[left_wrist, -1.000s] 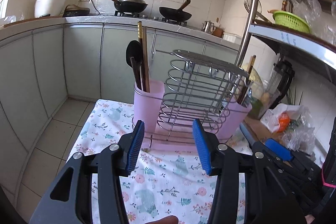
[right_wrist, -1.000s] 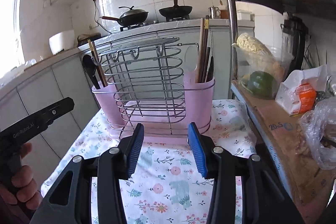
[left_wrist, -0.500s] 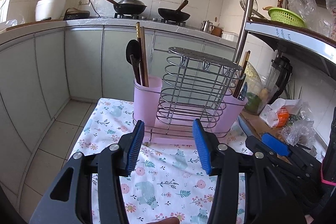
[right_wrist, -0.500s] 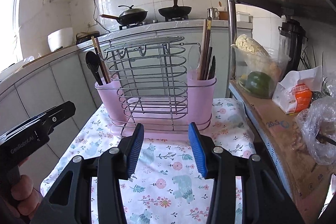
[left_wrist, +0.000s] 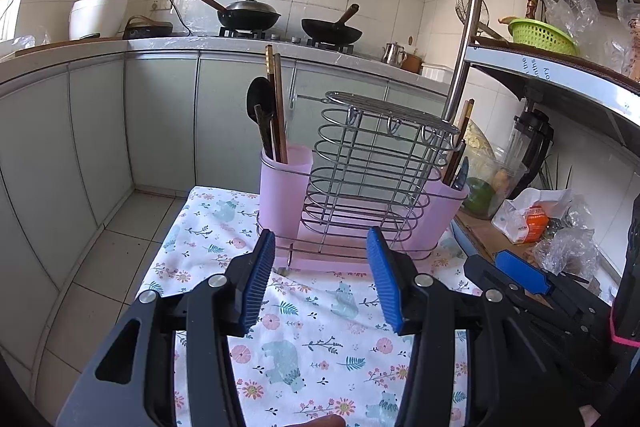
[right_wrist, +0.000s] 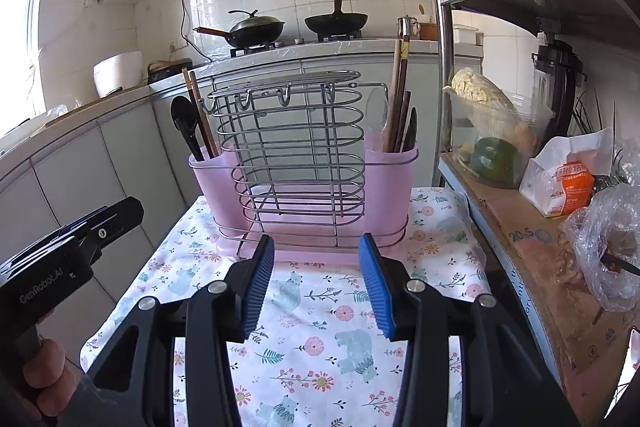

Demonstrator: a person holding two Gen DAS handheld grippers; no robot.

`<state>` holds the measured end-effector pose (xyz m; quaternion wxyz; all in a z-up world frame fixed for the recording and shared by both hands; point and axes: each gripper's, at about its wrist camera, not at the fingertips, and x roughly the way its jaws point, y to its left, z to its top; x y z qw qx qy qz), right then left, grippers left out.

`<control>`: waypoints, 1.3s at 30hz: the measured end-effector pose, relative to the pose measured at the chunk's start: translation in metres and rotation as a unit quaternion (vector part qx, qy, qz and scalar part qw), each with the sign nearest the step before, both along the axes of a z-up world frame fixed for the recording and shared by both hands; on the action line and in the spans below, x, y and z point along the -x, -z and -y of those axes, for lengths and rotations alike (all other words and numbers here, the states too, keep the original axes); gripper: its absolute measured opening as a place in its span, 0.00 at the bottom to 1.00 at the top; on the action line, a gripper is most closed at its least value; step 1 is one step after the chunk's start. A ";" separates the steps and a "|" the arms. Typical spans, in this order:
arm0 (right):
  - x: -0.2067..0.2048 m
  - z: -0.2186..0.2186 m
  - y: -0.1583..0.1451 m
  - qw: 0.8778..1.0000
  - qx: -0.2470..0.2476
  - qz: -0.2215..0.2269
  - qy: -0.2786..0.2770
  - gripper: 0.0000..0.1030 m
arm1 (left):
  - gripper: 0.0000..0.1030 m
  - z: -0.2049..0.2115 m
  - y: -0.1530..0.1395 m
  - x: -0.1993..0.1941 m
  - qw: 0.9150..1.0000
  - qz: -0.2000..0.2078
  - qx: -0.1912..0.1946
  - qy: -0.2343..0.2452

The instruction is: Organize utensils

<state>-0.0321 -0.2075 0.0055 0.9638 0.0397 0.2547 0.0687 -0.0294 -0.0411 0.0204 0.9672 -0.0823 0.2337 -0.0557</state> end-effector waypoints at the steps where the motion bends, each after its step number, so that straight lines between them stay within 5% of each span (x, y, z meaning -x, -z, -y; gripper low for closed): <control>1: 0.000 0.000 0.000 1.000 0.001 0.000 0.000 0.42 | 0.47 0.000 0.000 0.001 1.000 0.001 0.001 0.000; 39: 0.001 -0.001 -0.002 1.000 0.003 -0.001 -0.001 0.42 | 0.47 0.005 0.000 0.000 1.000 0.000 -0.003 0.005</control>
